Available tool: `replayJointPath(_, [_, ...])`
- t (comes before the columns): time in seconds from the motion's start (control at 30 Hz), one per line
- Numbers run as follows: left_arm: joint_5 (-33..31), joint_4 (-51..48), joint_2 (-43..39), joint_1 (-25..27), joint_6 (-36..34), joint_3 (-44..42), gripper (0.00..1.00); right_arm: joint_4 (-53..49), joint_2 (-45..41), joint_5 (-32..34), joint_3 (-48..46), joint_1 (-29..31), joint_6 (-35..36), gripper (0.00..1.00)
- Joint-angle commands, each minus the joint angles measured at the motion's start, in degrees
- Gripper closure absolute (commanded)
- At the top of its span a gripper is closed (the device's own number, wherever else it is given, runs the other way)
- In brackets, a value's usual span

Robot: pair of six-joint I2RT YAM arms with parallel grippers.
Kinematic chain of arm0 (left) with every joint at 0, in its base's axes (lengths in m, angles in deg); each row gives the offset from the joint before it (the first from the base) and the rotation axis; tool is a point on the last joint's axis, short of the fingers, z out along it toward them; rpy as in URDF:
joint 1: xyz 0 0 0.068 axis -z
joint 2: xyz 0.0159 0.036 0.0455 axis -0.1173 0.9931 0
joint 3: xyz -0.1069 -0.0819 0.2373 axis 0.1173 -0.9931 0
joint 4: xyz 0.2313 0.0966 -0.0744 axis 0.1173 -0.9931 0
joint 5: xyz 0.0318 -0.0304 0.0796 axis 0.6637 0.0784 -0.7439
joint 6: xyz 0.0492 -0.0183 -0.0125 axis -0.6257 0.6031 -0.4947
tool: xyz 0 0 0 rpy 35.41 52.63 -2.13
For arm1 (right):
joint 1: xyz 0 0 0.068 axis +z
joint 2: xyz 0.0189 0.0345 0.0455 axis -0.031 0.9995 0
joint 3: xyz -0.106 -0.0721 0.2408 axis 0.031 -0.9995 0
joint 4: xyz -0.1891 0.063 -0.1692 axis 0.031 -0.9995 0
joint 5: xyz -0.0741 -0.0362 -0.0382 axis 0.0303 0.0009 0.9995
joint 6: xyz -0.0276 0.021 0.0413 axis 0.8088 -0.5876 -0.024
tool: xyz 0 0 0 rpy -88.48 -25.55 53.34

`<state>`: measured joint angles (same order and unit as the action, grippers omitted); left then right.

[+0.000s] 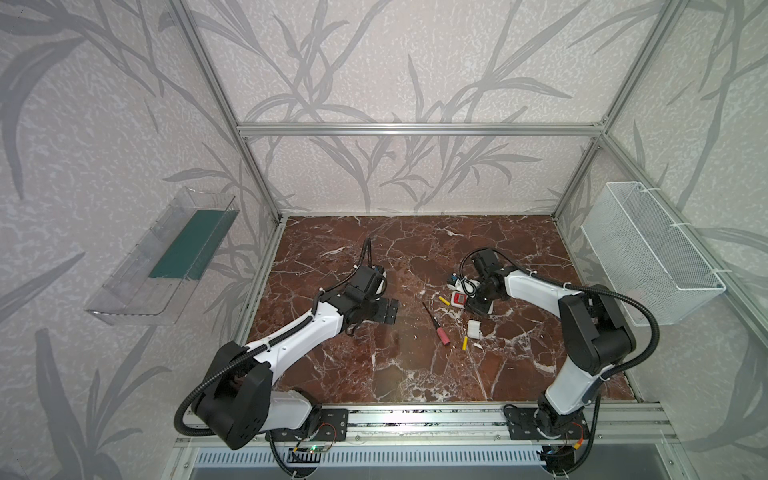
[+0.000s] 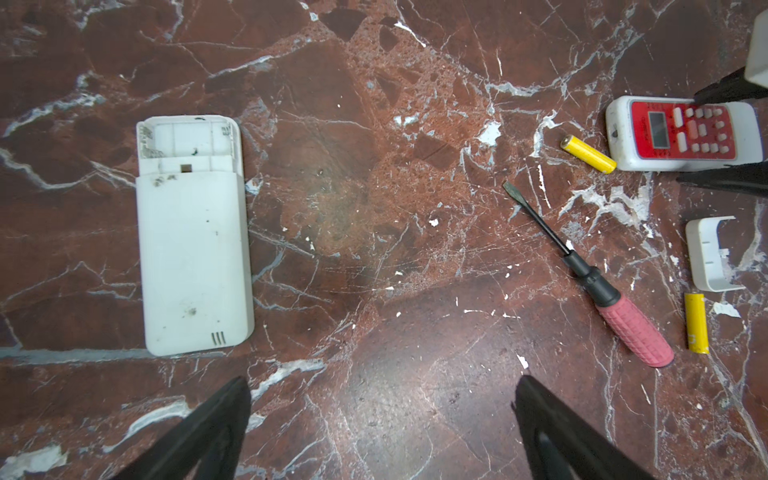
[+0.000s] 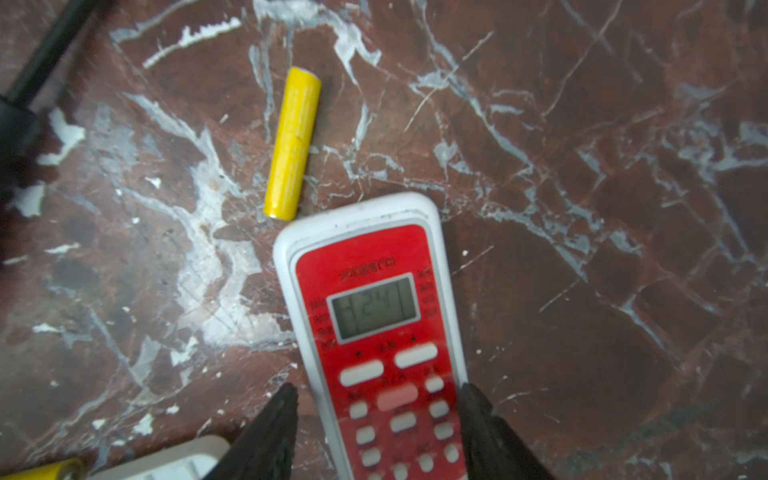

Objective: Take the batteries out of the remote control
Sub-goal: 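Grasp the red-faced white remote with the right gripper and lift it, then carry the red-faced remote toward the left gripper while the left gripper approaches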

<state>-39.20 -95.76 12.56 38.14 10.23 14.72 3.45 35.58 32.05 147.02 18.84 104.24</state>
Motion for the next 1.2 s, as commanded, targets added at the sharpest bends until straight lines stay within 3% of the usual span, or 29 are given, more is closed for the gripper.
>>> replayJointPath(0.0, [-1.75,-0.64,-1.98,0.07,-0.92,-0.79,0.01,-2.76,3.03,0.72,1.08,-0.32,1.84,0.39])
replayJointPath(0.27, [-1.82,-0.66,-2.54,0.05,-1.28,-1.23,0.00,-5.40,5.47,-0.43,3.05,-0.35,2.84,0.45])
replayJointPath(0.7, [-1.15,-0.20,-3.65,0.07,-1.47,-1.93,0.00,-6.50,4.73,-1.55,4.88,-0.56,-0.46,0.76])
replayJointPath(1.17, [-0.55,-0.10,-2.76,0.14,-2.78,-1.73,0.00,-4.83,0.09,-5.45,4.95,-1.20,-3.77,0.96])
